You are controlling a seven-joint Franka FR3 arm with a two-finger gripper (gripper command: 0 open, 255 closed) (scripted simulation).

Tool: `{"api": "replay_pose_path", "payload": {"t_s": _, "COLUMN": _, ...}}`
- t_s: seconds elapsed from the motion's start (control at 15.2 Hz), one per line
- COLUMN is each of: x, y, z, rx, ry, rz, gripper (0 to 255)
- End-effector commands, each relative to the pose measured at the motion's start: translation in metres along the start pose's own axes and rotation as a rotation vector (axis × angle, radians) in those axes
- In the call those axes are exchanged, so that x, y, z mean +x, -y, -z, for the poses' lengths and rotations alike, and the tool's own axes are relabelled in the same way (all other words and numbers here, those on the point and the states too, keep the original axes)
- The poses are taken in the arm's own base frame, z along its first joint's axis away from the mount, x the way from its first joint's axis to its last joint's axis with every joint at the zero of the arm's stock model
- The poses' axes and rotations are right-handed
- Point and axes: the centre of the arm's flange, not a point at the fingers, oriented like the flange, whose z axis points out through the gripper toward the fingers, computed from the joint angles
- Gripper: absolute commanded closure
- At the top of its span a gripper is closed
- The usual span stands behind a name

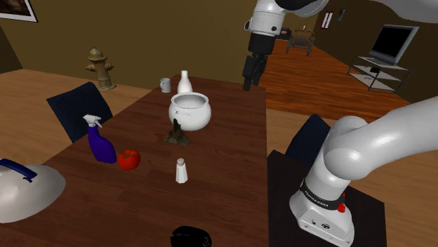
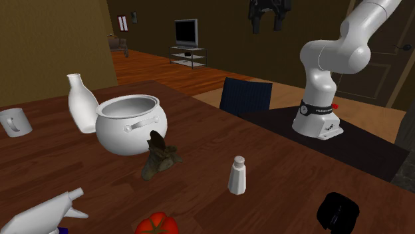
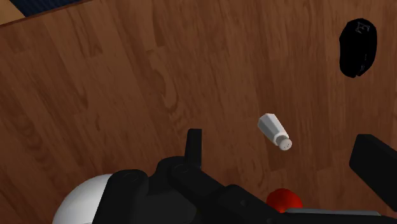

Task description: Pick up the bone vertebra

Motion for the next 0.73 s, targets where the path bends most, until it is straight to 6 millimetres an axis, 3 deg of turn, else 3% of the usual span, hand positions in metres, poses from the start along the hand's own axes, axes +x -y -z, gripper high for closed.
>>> {"api": "replay_pose_path", "payload": {"t_s": 0.0, "x": 0.000, "y": 0.000, "z": 0.000, "rx": 0.000, "ry": 0.000, "rz": 0.000, "gripper": 0}}
{"api": "replay_pose_path", "payload": {"t_s": 0.66, "x": 0.094, "y": 0.021, "z": -0.092, "rx": -0.027, "ry": 0.007, "rz": -0.157, "gripper": 0}}
